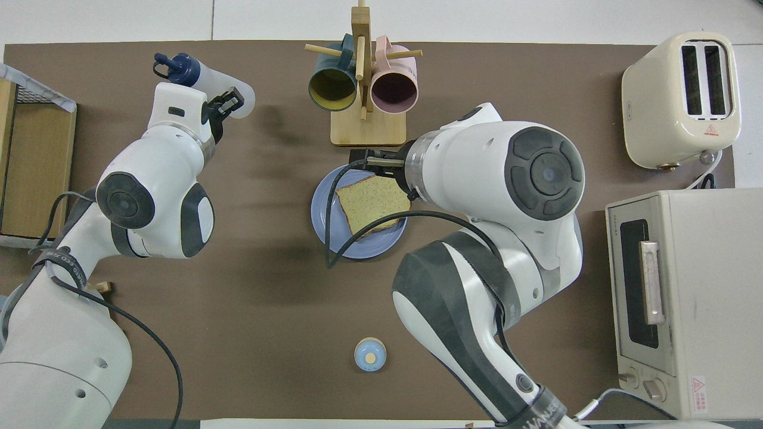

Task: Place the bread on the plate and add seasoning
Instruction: 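Open the right gripper to release the toast on the plate, then grasp the white blue-capped bottle with the left gripper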

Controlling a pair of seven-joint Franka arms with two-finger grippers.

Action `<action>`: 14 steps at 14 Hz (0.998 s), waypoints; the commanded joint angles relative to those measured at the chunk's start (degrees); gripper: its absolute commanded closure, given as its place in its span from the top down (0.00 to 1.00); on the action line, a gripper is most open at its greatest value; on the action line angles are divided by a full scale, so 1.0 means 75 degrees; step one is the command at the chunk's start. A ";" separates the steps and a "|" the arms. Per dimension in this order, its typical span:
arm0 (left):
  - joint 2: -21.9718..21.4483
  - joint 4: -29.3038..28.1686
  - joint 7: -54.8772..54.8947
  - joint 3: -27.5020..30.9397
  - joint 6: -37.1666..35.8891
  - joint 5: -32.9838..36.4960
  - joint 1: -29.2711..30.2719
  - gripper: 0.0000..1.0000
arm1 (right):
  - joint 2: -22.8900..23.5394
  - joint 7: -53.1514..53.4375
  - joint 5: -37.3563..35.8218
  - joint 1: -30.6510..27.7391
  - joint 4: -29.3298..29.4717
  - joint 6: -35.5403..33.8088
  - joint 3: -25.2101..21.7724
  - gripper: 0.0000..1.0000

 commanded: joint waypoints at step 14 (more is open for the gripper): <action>-0.1670 -0.1533 0.2632 0.0037 -0.0497 -0.0059 -0.0703 0.00 | -0.0053 0.0137 0.0723 -0.0277 0.0131 -0.0134 0.0036 1.00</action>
